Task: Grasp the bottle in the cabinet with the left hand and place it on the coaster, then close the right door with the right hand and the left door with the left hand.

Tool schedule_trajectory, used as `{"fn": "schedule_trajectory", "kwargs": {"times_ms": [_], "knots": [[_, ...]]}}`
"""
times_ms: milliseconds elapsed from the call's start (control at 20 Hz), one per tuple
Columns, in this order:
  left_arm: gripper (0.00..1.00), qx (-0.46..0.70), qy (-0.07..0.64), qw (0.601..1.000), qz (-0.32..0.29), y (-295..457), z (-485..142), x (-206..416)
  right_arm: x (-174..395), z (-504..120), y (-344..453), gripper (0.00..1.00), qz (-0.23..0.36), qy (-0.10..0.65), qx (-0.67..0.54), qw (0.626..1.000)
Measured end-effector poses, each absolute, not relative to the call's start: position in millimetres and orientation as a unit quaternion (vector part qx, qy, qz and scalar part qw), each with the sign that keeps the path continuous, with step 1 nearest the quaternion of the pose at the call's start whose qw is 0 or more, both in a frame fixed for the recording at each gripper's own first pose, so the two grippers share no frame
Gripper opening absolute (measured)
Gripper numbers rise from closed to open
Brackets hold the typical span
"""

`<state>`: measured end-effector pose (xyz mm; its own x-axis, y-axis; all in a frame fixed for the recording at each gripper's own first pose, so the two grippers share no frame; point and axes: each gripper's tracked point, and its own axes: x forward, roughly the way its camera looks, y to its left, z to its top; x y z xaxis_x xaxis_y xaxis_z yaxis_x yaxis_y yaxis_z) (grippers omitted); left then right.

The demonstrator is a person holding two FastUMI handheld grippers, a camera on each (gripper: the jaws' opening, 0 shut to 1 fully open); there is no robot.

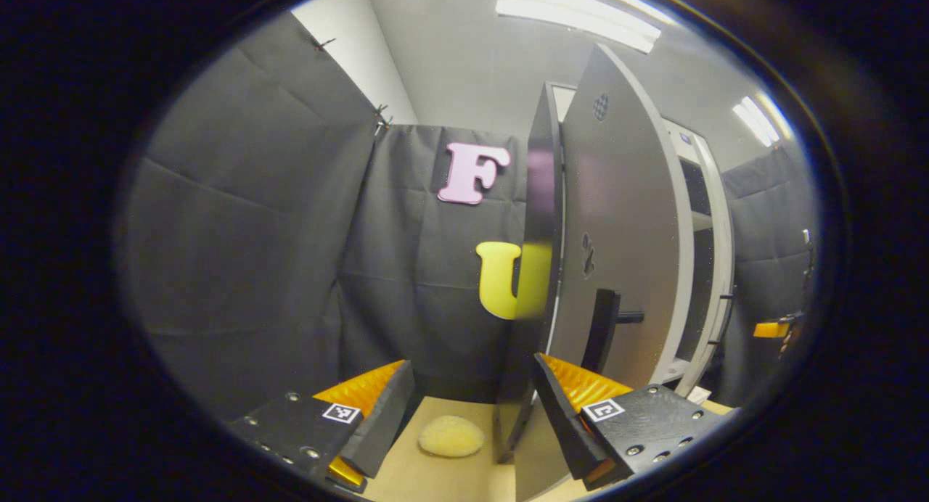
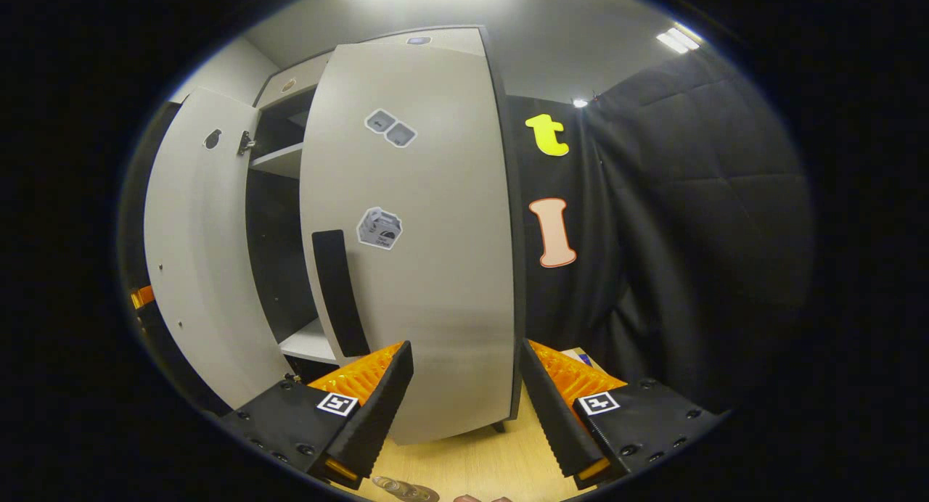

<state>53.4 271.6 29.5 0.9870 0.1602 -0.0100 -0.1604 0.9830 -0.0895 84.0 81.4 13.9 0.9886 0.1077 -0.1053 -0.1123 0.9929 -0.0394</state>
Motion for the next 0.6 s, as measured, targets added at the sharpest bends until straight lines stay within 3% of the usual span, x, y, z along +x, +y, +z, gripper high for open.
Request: {"fn": "schedule_trajectory", "kwargs": {"times_ms": [100, 150, 600], "knots": [[1.0, -0.023, -0.004, 0.997, 0.072, 269, 35, 70, 81, 15, 68, 0.94, 0.036, 0.05, -0.021, 0.998], [0.93, -0.012, -0.003, 0.997, 0.074, 271, 36, 73, 80, 16, 62, 0.94, 0.028, 0.049, -0.021, 0.998], [0.93, -0.009, 0.015, 0.999, 0.041, 265, 37, 84, 86, 12, 31, 0.94, -0.001, 0.049, -0.021, 0.999]]}}
